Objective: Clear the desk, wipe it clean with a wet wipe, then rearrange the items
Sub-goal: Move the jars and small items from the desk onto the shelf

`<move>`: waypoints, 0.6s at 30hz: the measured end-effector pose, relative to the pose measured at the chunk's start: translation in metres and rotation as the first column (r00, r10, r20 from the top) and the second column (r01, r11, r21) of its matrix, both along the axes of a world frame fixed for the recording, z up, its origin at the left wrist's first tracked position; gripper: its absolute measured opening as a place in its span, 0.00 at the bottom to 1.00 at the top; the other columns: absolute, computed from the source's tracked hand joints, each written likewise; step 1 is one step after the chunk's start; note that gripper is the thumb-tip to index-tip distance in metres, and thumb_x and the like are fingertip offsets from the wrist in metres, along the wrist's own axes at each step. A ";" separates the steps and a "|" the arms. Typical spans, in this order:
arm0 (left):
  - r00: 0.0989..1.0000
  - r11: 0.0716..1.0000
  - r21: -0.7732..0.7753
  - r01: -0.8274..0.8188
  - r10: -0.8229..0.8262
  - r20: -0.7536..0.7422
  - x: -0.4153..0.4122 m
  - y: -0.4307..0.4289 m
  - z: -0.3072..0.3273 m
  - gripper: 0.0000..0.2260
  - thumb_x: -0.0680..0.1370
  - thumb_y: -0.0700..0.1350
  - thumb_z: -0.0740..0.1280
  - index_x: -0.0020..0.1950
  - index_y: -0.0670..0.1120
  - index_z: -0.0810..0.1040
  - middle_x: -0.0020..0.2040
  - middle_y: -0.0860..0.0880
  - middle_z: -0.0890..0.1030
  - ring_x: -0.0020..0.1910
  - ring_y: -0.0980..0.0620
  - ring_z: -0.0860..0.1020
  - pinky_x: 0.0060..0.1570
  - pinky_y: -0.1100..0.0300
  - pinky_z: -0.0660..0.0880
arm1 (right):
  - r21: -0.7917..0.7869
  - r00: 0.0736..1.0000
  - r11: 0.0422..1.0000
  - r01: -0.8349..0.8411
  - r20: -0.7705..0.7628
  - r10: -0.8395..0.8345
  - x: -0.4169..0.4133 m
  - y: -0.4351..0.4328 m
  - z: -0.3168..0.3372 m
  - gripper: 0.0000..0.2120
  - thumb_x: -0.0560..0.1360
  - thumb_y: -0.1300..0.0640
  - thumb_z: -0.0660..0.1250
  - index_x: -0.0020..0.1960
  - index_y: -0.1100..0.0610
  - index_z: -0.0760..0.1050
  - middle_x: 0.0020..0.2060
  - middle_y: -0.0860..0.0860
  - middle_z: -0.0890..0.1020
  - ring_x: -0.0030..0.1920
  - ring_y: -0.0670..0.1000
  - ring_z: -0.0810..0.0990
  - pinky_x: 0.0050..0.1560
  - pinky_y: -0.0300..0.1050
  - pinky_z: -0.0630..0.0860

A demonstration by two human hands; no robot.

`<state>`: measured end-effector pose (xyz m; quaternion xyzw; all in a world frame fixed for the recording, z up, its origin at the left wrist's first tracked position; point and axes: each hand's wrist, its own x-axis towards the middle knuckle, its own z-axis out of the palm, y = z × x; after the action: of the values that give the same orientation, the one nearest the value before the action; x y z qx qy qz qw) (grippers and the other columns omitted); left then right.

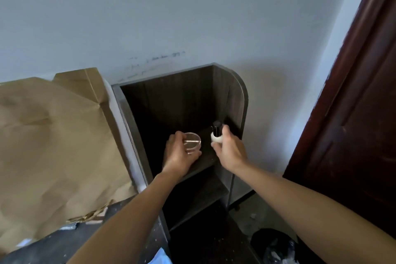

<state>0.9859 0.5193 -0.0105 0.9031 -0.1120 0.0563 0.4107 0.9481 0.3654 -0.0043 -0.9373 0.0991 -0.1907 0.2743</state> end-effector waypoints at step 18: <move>0.990 0.997 0.082 -0.003 -0.008 0.138 0.017 -0.011 -0.014 0.26 0.71 0.42 0.74 0.68 0.48 0.72 0.65 0.48 0.67 0.62 0.49 0.71 0.63 0.62 0.68 | 0.073 0.999 0.997 0.029 -0.027 -0.027 0.057 -0.001 -0.013 0.27 0.76 0.56 0.65 0.72 0.57 0.60 0.58 0.59 0.78 0.57 0.59 0.78 0.55 0.51 0.75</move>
<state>1.0032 0.5088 -0.0247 0.9131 -0.1436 0.1137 0.3644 1.0054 0.3646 -0.0175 -0.9276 0.1225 -0.1787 0.3043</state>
